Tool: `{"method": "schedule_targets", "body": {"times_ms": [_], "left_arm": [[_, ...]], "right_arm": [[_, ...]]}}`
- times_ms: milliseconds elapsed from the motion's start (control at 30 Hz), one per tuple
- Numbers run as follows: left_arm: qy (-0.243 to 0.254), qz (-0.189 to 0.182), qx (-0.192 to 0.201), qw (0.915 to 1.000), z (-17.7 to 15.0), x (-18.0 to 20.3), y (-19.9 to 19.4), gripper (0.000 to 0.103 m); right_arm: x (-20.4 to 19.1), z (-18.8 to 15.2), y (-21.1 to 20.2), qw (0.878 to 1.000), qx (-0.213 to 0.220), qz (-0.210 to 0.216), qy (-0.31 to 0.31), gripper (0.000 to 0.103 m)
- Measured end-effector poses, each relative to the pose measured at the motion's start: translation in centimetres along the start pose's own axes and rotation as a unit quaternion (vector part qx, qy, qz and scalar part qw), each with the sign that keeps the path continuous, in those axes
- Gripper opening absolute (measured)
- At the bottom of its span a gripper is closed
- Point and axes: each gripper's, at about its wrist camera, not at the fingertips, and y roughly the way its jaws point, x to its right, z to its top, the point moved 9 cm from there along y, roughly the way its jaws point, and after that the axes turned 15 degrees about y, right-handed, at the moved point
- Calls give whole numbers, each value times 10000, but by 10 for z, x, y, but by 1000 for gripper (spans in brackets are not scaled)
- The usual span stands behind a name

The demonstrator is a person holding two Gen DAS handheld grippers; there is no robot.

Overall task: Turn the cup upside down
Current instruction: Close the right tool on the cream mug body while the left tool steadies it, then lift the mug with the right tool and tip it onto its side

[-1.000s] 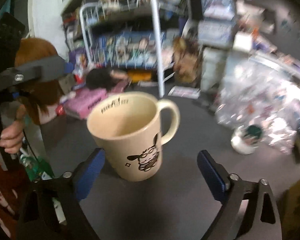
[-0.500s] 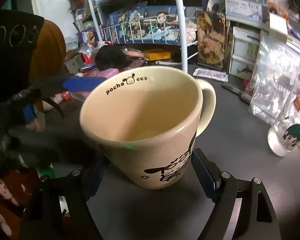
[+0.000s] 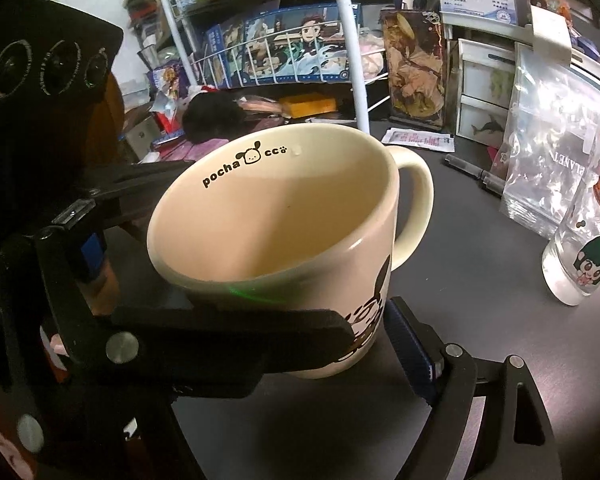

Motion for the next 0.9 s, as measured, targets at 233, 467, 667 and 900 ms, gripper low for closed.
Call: {"method": "schedule_targets", "body": {"times_ms": [233,467,667,900], "left_arm": [[-475,-409,196,9978,1,-14,-4,84],[-1121,-1082,384,9870,-2,-21,-10,84],[-1249,-1653,390,9775,-2,-9,-7,85],[-1250,-1858,378,9739,-3,0,-8,84]], "right_arm": [[-7,8,0,9993,259,-126,-232,81],[-16,12,-3,9966,424,-376,-594,82],[-15,4,-15,9939,16,-753,-809,81],[-10,-4,-23,9888,-461,-1003,-1004,81]]}}
